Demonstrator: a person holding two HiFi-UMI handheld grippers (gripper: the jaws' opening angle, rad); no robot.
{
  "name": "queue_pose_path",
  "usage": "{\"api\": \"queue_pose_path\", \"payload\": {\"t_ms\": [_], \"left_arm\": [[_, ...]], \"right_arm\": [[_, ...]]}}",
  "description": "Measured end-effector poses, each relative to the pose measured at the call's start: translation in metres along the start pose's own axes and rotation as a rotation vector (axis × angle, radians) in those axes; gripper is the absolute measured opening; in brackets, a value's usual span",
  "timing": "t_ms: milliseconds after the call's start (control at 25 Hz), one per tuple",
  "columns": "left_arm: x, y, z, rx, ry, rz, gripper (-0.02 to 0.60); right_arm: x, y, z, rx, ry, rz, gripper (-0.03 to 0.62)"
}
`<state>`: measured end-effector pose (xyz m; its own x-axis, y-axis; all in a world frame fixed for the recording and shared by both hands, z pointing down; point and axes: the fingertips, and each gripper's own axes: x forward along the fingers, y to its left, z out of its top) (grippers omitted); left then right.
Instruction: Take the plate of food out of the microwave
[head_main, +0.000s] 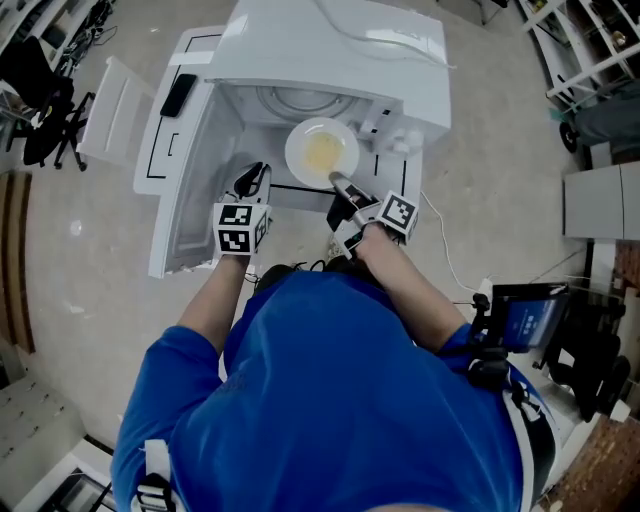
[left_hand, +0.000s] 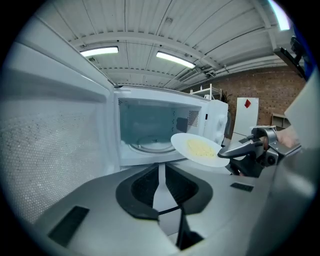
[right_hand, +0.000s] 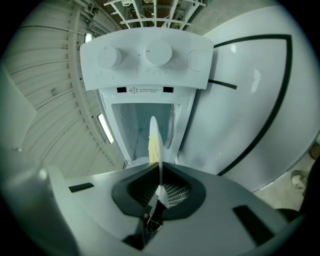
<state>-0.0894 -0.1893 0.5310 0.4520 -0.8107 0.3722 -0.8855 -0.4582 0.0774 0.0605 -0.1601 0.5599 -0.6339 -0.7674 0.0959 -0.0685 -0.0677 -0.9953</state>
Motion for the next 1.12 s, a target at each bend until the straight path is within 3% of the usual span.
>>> {"api": "queue_pose_path", "payload": {"t_ms": [1120], "left_arm": [[-0.067,-0.043,-0.012,-0.167,-0.044,-0.244,0.009]], "right_arm": [[-0.105,0.02,-0.053,-0.018,-0.159,-0.01,0.017]]}}
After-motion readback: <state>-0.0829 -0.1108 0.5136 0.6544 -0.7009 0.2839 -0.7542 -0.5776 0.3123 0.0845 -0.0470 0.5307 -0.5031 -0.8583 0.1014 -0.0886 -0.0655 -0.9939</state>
